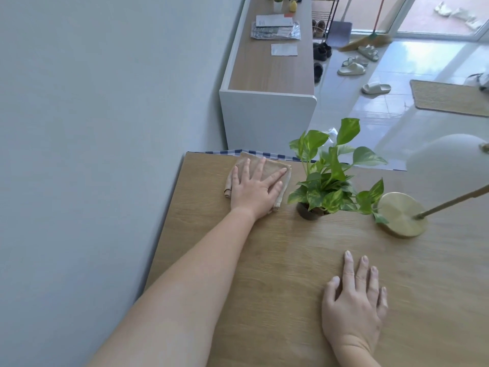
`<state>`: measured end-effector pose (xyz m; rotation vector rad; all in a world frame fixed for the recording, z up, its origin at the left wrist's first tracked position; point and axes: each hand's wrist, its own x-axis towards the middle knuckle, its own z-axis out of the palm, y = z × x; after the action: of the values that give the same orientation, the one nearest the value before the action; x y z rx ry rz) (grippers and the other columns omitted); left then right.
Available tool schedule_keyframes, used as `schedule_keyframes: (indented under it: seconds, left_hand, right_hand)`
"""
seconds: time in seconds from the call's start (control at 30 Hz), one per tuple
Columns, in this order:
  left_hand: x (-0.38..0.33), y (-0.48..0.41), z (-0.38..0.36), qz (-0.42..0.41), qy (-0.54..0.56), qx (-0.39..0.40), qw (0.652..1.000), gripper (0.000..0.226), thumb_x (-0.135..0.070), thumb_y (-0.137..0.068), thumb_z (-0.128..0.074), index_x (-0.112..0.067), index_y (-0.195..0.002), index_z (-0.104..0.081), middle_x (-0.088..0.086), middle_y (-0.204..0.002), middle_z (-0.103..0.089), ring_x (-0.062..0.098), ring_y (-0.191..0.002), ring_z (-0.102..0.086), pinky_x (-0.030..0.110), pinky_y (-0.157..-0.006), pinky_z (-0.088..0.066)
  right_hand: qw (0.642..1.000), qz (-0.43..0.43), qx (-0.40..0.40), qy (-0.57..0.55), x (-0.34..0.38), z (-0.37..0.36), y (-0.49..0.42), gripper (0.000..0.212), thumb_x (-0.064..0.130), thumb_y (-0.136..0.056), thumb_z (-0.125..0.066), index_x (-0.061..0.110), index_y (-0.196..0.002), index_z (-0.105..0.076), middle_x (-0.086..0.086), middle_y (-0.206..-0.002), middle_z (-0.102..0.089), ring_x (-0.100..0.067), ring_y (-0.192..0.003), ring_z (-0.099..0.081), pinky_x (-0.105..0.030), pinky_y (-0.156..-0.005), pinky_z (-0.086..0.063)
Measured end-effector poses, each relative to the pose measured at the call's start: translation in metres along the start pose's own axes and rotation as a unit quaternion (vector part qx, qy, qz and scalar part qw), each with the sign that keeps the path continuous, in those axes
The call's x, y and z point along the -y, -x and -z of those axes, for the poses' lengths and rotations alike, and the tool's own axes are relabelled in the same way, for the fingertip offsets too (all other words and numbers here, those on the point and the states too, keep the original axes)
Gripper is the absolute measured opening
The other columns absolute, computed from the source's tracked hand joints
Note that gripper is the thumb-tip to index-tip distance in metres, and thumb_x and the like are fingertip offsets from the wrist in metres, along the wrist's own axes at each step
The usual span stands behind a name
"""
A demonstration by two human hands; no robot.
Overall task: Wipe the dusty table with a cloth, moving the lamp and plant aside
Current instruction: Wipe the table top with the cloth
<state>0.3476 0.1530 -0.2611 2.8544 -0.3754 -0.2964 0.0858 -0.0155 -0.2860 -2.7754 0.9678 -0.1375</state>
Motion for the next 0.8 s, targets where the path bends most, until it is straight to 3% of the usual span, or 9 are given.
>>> schedule_keyframes:
  seconds: [0.2,0.43,0.8]
  left_hand:
    - [-0.006,-0.044,0.001,0.029,0.004,-0.009,1.000,0.051,-0.071,-0.106,-0.014,-0.070,-0.158,-0.018,-0.007,-0.180,-0.007,0.031,-0.166,0.009,0.059,-0.130,0.014]
    - [0.003,-0.039,0.004,0.042,0.011,-0.021,0.999,0.053,-0.069,-0.107,-0.013,-0.066,-0.160,-0.015,-0.007,-0.180,-0.004,0.030,-0.166,0.012,0.057,-0.130,0.014]
    - [0.123,0.006,0.026,0.104,-0.015,-0.034,0.994,0.053,-0.066,-0.108,-0.015,-0.066,-0.161,-0.007,-0.012,-0.180,-0.001,0.024,-0.167,0.002,0.050,-0.133,0.007]
  right_hand:
    - [1.000,-0.004,-0.003,0.002,-0.002,-0.003,-0.003,0.067,0.043,-0.098,-0.031,0.038,-0.165,-0.032,0.001,-0.171,-0.033,-0.025,-0.158,-0.029,-0.049,-0.128,-0.016]
    - [1.000,-0.012,0.015,0.002,-0.003,-0.001,-0.006,0.067,0.045,-0.098,-0.029,0.041,-0.165,-0.027,0.004,-0.172,-0.030,-0.022,-0.160,-0.025,-0.046,-0.129,-0.012]
    - [1.000,-0.008,0.017,0.001,0.001,0.005,-0.004,0.067,0.045,-0.098,-0.027,0.036,-0.164,-0.034,0.000,-0.172,-0.032,-0.024,-0.159,-0.025,-0.047,-0.129,-0.012]
